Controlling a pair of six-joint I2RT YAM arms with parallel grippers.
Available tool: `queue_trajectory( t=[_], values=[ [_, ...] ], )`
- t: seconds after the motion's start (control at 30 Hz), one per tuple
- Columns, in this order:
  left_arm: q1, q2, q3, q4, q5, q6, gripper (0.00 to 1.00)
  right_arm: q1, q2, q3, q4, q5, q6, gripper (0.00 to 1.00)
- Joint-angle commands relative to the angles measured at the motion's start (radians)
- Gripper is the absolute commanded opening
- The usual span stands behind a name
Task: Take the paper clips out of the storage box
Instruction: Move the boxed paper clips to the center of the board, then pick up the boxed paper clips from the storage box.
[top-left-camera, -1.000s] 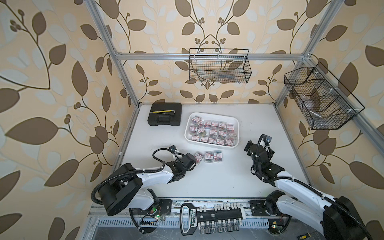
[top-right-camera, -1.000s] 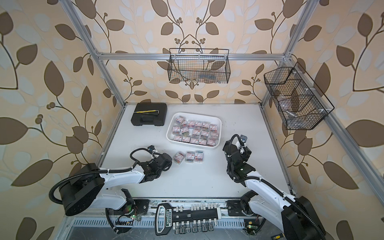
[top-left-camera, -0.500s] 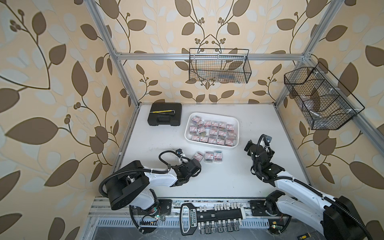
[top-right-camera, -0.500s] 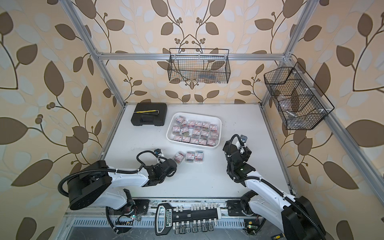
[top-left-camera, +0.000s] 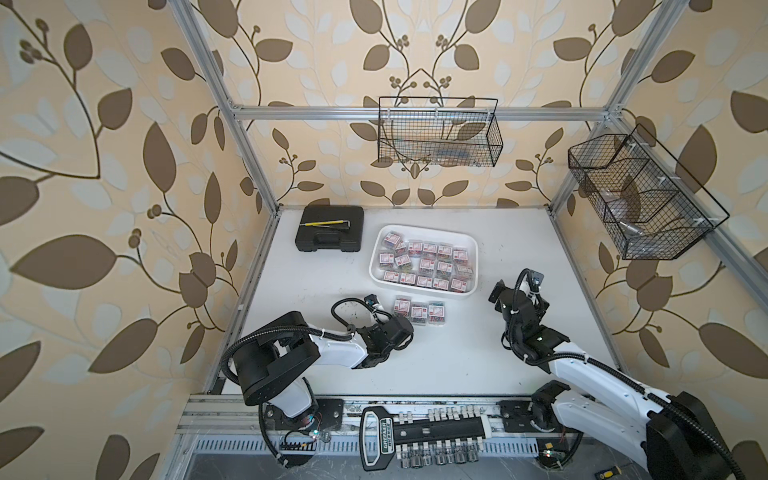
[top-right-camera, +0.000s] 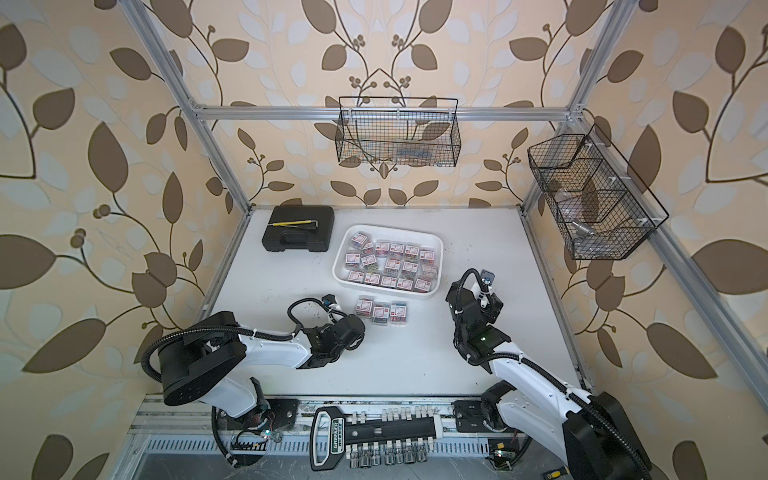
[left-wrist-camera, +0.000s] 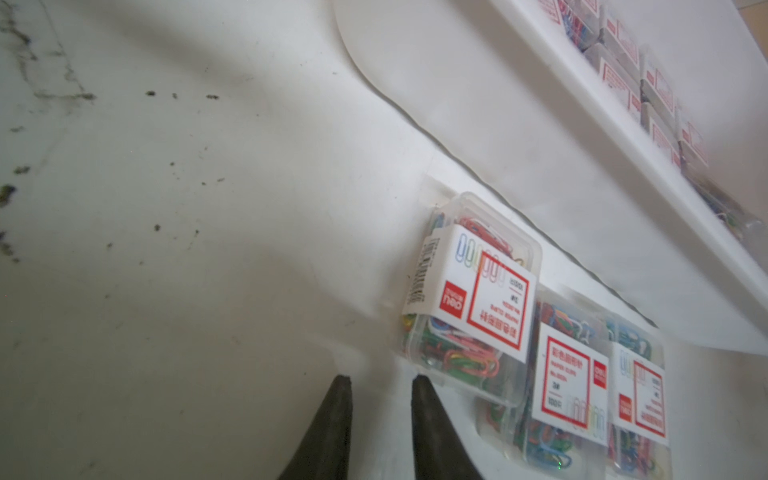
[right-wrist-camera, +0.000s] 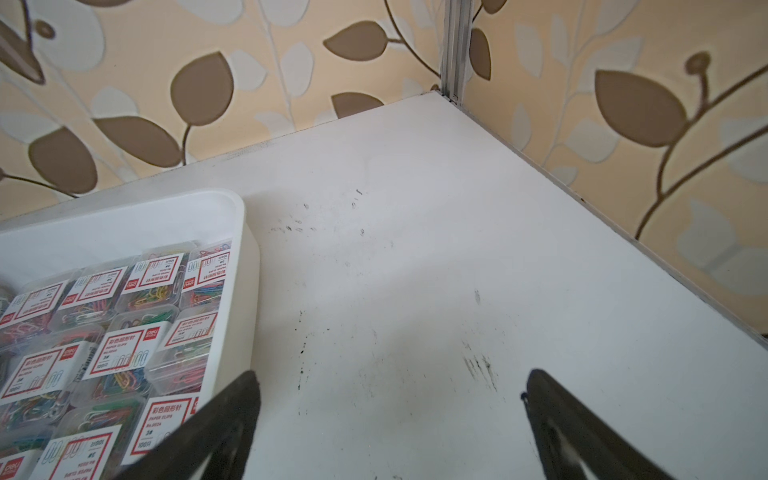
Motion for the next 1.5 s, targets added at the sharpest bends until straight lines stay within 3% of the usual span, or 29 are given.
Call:
queue_trajectory(
  t=[0.0, 0.3, 0.5, 0.7, 0.9, 1.0, 1.13, 1.47],
  values=[
    [-0.009, -0.02, 0.026, -0.022, -0.026, -0.004, 0.28, 0.007, 0.004, 0.021, 0.004, 0.023, -0.008, 1.0],
    [-0.02, -0.217, 0.106, -0.26, -0.171, 0.113, 0.35, 0.007, 0.003, 0.02, 0.005, 0.023, -0.007, 1.0],
    [-0.011, -0.286, 0.255, -0.384, -0.323, 0.359, 0.62, 0.007, 0.003, 0.02, 0.005, 0.024, -0.007, 1.0],
    [0.079, -0.165, 0.466, -0.464, -0.293, 0.535, 0.67, 0.008, 0.012, 0.025, 0.007, 0.025, -0.011, 1.0],
    [0.334, 0.001, 0.585, -0.421, 0.033, 0.62, 0.72, 0.008, 0.009, 0.022, 0.01, 0.023, -0.014, 1.0],
    [0.4, 0.11, 0.711, -0.481, 0.084, 0.665, 0.73, 0.008, 0.007, 0.022, 0.012, 0.023, -0.014, 1.0],
    [0.418, 0.269, 0.9, -0.581, 0.067, 0.741, 0.71, 0.009, 0.016, 0.026, 0.014, 0.023, -0.018, 1.0],
    [0.434, 0.502, 1.128, -0.57, 0.077, 0.87, 0.73, 0.014, 0.011, 0.022, 0.016, 0.03, -0.019, 1.0]
  ],
)
